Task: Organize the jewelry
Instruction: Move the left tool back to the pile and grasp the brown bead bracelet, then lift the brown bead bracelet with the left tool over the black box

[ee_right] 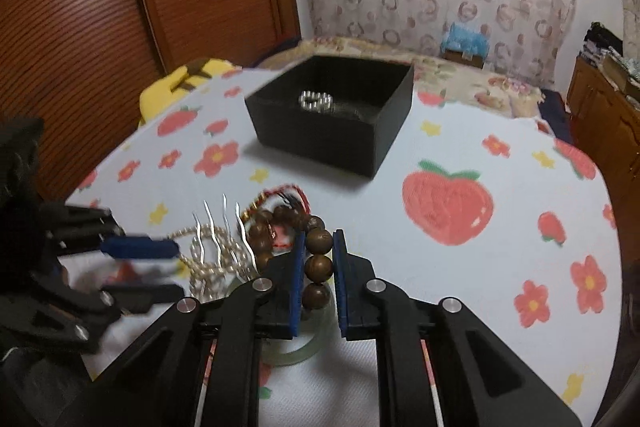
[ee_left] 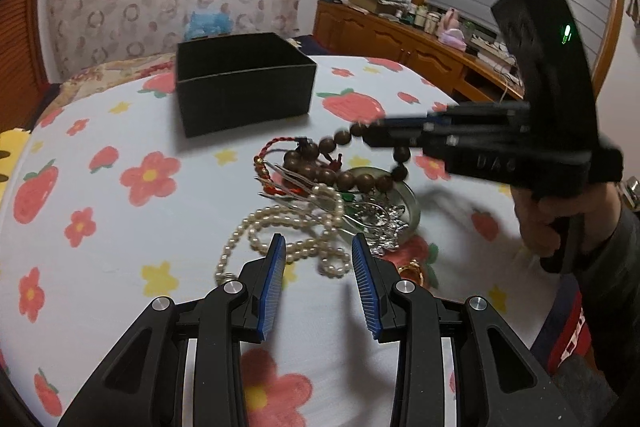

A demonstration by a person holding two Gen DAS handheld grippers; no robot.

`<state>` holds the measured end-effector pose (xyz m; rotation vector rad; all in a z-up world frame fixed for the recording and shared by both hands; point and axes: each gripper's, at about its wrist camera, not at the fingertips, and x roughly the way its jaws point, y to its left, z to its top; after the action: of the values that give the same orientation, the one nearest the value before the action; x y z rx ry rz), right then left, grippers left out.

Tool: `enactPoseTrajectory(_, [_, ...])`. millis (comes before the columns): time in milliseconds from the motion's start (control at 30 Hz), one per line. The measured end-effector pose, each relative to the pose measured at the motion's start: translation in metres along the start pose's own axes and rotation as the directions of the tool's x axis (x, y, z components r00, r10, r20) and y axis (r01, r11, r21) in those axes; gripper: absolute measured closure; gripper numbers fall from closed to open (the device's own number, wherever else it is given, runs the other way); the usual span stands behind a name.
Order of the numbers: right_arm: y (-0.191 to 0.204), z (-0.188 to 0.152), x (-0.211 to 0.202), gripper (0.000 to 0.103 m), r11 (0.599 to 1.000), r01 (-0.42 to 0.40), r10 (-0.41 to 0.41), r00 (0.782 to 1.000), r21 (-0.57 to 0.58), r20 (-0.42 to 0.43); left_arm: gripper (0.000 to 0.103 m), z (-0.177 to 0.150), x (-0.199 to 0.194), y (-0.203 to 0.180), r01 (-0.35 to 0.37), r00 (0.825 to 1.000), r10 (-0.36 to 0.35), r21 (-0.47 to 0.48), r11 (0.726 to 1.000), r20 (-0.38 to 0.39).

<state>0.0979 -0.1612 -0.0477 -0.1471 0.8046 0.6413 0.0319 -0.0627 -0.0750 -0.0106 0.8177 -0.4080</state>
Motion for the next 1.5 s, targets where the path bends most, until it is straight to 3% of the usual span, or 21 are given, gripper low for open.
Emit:
enactPoseTrajectory(567, [0.002,0.009,-0.020,0.088,1.000,0.011,-0.010,0.999,-0.002,0.045,0.088,0.007,0.019,0.003,0.007,0.999,-0.007,0.016,1.000,-0.037])
enactPoseTrajectory(633, [0.002,0.010,-0.023,0.088,1.000,0.012,-0.011,0.999,-0.004,0.052,0.099,0.009,0.021,0.003,0.009,0.999,-0.009,0.018,1.000,-0.040])
enactPoseTrajectory(733, [0.003,0.012,-0.028,0.088,1.000,0.017,-0.017,0.998,-0.008,0.065,0.100,0.008,0.020,0.004,0.010,0.999,-0.009,0.015,1.000,-0.038])
enactPoseTrajectory(1233, [0.002,0.020,-0.043,0.088,0.999,0.036,-0.035,0.994,-0.013,0.108,0.100,0.043,-0.030,0.019,-0.035,0.992,0.036,-0.009,0.999,0.125])
enactPoseTrajectory(1500, [0.002,0.026,-0.047,0.088,0.999,0.044,-0.042,0.992,-0.017,0.119,0.100,0.069,-0.053,0.026,-0.058,0.977,0.058,-0.005,0.998,0.204])
